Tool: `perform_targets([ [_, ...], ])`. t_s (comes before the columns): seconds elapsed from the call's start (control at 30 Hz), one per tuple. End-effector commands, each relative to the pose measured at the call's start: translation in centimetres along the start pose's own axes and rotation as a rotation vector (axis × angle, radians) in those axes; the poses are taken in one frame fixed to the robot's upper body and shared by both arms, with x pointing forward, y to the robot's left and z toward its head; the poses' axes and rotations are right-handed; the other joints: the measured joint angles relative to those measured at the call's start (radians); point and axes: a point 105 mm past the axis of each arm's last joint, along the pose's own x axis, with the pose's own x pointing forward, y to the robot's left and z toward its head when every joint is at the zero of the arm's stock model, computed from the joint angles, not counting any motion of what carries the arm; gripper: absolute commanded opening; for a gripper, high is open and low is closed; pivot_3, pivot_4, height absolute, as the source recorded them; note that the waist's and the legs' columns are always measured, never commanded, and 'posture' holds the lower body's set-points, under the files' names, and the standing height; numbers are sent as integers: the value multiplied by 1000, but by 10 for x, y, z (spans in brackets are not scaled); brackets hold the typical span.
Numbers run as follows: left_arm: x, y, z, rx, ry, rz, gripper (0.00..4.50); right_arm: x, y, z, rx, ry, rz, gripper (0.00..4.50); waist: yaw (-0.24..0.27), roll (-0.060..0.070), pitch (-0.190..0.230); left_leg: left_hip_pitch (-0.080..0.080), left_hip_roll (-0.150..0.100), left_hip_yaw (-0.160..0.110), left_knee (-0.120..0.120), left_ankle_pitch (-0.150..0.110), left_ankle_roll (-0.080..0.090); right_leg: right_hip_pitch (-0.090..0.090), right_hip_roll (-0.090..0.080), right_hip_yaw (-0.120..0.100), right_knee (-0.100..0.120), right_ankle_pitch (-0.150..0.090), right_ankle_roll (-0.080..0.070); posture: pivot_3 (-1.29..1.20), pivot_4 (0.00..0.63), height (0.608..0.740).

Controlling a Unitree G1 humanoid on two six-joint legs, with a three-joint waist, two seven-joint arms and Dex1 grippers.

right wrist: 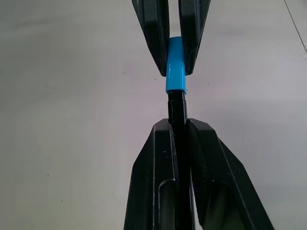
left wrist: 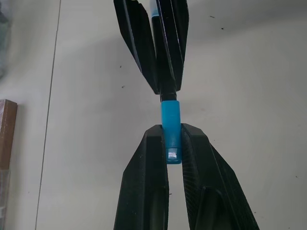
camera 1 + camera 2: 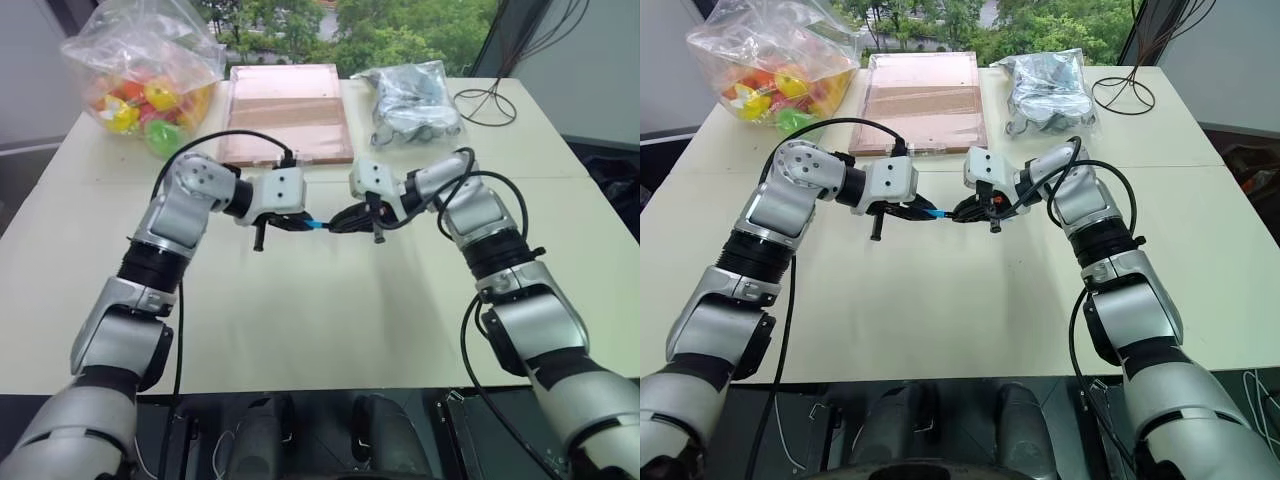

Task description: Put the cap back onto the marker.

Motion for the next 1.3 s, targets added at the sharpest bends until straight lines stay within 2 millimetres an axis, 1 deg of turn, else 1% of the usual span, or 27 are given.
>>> perform_targets([
  [0.03,16,1,52,131,-157,-46,9,15,2,57,-161,-131,24,0,0,0,0,0,0,0,0,0,0,0,0,0,0,0,0,0,150,740],
  [0.13,17,-1,41,145,-100,-52,9,15,2,58,-201,-101,13,0,0,0,0,0,0,0,0,0,0,0,0,0,0,0,0,0,150,740],
  [0.2,17,-1,29,162,-41,-48,9,15,2,56,-230,-47,9,0,0,0,0,0,0,0,0,0,0,0,0,0,0,0,0,0,150,740],
  [0.27,17,-1,25,173,-19,-48,9,15,2,55,-240,-25,7,0,0,0,0,0,0,0,0,0,0,0,0,0,0,0,0,0,150,740],
  [0.37,17,2,28,195,-14,-34,9,19,3,51,-250,35,16,0,0,0,0,0,0,0,0,0,0,0,0,0,0,0,0,0,150,740],
  [0.47,19,4,34,207,-33,-21,9,22,2,51,-253,45,14,0,-1,0,0,0,0,0,0,0,0,0,0,0,0,0,0,0,150,740],
  [0.57,23,6,42,221,-74,4,9,25,2,57,-232,11,15,0,0,0,0,0,0,0,0,0,0,0,0,0,0,0,0,0,150,740],
  [0.77,27,5,48,224,-142,20,9,25,4,64,-219,-33,14,0,-1,0,0,0,0,0,0,0,0,0,0,0,0,0,0,0,150,740],
  [0.9,26,1,46,209,-170,6,9,22,3,67,-234,-38,7,0,0,0,0,0,0,0,0,0,0,0,0,0,0,0,0,0,150,740],
  [1.1,27,-3,49,179,-238,-7,9,19,5,75,-265,-53,2,0,0,0,0,0,0,0,0,0,0,0,0,0,0,0,0,0,150,740],
  [1.3,28,-2,41,177,-212,0,9,15,7,78,-288,-52,1,0,0,0,0,0,0,0,0,0,0,0,0,0,0,0,0,0,150,740],
])
